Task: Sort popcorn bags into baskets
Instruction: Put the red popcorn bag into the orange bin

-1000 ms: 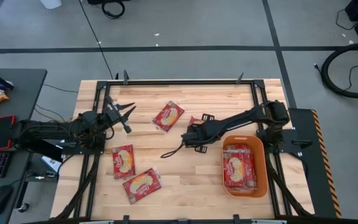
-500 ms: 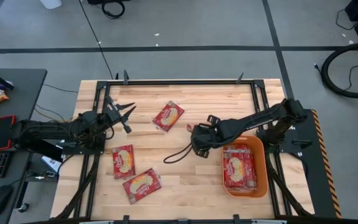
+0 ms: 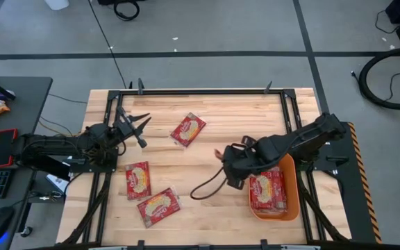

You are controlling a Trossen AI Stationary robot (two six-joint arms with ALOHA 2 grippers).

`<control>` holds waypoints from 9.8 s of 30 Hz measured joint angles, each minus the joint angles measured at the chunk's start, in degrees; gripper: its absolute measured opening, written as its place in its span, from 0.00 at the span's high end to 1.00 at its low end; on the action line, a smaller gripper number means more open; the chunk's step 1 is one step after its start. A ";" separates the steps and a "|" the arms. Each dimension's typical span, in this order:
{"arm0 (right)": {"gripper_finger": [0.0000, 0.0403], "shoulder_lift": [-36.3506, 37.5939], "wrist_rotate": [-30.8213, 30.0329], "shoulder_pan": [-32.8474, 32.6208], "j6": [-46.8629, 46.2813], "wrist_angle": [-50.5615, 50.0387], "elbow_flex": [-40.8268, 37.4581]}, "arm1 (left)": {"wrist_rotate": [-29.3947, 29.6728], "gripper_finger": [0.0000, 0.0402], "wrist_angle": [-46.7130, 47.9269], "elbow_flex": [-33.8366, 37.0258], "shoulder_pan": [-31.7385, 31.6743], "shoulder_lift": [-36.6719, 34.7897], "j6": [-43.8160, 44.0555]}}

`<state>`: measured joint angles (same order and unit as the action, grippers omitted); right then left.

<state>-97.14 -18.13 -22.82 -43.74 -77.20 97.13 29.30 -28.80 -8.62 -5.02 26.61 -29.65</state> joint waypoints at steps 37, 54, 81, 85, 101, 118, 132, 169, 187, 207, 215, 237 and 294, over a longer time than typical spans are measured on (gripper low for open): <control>0.81 0.39 18.13 -5.44 -45.43 -1.48 -18.60 | -0.02 0.83 -15.12 0.00 0.00 0.00 -2.29; 0.64 0.42 3.14 1.72 -16.33 7.08 -12.49 | -0.02 0.83 -11.02 0.00 0.00 0.00 0.42; 0.65 -17.25 4.71 23.75 47.69 42.49 -12.93 | -2.82 0.83 9.11 -1.68 0.15 0.00 15.85; 0.65 -19.87 4.54 26.61 54.91 47.11 -12.93 | -2.86 0.83 10.23 -1.68 0.17 0.00 16.80; 0.64 -22.61 16.70 35.66 67.78 57.13 -12.87 | -1.92 0.83 12.01 -1.68 0.17 -0.02 16.37; 0.65 -25.33 20.63 36.93 67.49 55.90 -13.66 | -1.90 0.83 13.10 -1.68 0.17 -0.11 16.24; 0.65 -24.98 29.84 32.29 45.31 45.54 -13.56 | -1.92 0.83 13.68 -1.68 0.17 -0.11 15.45; 0.65 -15.34 4.22 20.70 68.35 53.22 -26.64 | -1.92 0.83 13.84 -1.68 0.17 -0.11 15.54; 0.65 -15.34 4.27 20.76 67.97 55.11 -27.66 | -1.92 0.83 13.84 -1.68 0.17 -0.11 15.54; 0.65 -15.34 4.31 20.76 67.93 55.07 -27.62 | -1.92 0.83 13.84 -1.68 0.15 -0.11 15.54; 0.65 -15.32 4.33 20.76 67.93 54.79 -27.59 | -1.92 0.83 13.84 -1.68 0.15 -0.11 15.56; 0.65 -15.28 4.98 21.04 67.49 54.83 -27.59 | -1.92 0.83 14.45 -1.68 0.16 -0.12 15.58; 0.63 -15.25 7.36 22.97 67.86 57.03 -28.01 | -1.94 0.83 15.41 -1.68 0.17 -0.11 15.61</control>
<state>-112.40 -10.78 0.15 24.12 -20.17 69.12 27.36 -13.39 -10.31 -4.84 26.50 -14.04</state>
